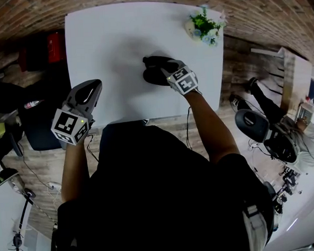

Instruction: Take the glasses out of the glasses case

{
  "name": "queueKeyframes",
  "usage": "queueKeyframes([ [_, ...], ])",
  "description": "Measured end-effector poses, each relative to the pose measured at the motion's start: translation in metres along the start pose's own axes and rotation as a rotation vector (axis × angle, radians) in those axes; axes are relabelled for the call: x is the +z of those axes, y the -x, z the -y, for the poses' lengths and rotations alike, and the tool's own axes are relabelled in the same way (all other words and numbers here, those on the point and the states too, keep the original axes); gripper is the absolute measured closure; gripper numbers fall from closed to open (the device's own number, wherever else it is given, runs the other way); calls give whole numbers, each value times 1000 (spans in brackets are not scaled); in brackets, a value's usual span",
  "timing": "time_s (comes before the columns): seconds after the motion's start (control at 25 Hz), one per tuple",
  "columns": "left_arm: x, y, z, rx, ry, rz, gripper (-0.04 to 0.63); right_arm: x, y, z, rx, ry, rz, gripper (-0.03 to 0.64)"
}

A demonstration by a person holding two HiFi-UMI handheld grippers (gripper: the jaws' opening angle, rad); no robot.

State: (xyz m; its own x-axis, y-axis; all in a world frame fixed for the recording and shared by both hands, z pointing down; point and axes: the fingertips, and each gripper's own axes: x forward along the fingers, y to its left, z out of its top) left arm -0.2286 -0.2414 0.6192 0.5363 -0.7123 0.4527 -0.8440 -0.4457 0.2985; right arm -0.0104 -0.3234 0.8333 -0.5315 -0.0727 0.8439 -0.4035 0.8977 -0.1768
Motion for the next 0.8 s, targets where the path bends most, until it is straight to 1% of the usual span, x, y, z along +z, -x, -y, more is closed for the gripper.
queueKeyframes([
  [0.36, -5, 4, -3, 13, 12, -4, 575, -4, -7, -3, 26, 63, -35, 524],
  [0.6, -9, 1, -3, 7, 12, -11, 575, -5, -13, -4, 31, 170, -80, 523],
  [0.8, -10, 2, -4, 4, 15, -15, 575, -10, -17, -7, 43, 296, -127, 525],
])
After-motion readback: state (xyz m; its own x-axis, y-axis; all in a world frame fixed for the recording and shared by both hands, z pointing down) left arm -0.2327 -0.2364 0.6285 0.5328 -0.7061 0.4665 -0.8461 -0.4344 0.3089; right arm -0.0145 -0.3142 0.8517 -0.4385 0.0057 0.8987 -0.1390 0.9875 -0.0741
